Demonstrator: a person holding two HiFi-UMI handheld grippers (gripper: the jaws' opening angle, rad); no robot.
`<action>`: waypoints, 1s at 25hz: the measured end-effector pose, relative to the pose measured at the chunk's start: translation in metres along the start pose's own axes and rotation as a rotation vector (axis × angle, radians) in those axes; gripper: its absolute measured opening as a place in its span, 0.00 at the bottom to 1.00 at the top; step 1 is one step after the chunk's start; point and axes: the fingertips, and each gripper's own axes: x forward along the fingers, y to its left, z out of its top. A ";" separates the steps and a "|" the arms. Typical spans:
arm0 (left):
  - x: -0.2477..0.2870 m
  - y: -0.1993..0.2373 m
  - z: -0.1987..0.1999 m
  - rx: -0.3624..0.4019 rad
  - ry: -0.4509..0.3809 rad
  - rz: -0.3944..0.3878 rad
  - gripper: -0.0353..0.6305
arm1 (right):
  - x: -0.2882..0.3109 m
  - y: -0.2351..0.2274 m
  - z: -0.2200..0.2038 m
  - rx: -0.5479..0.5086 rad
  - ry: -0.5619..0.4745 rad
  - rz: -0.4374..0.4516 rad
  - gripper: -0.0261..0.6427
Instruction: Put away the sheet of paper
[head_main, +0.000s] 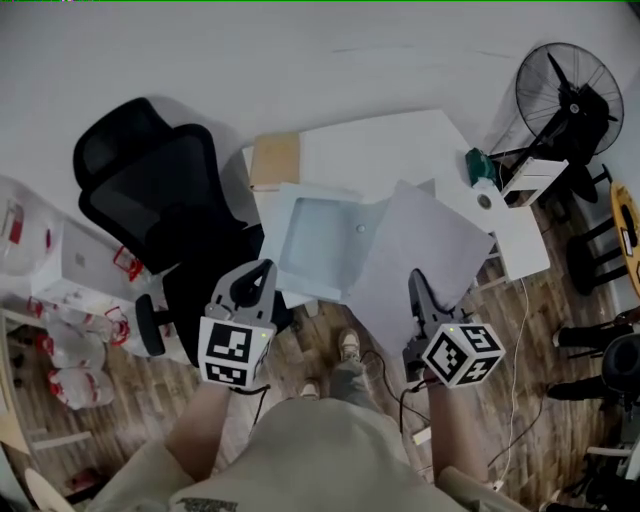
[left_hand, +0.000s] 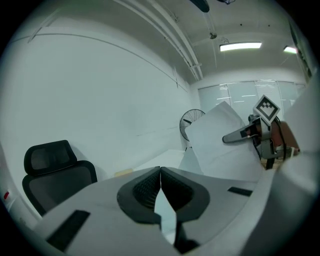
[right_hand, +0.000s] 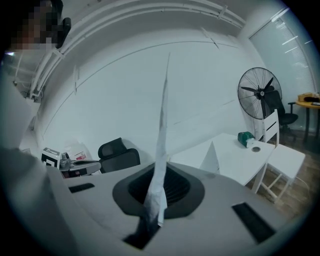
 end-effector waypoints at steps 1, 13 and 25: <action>0.006 0.000 -0.001 0.000 0.007 0.003 0.08 | 0.006 -0.007 -0.002 0.009 0.013 0.003 0.07; 0.087 0.019 -0.033 -0.087 0.132 0.035 0.08 | 0.090 -0.078 -0.039 0.159 0.200 0.053 0.07; 0.148 0.022 -0.097 -0.151 0.340 0.053 0.08 | 0.156 -0.125 -0.097 0.309 0.400 0.091 0.07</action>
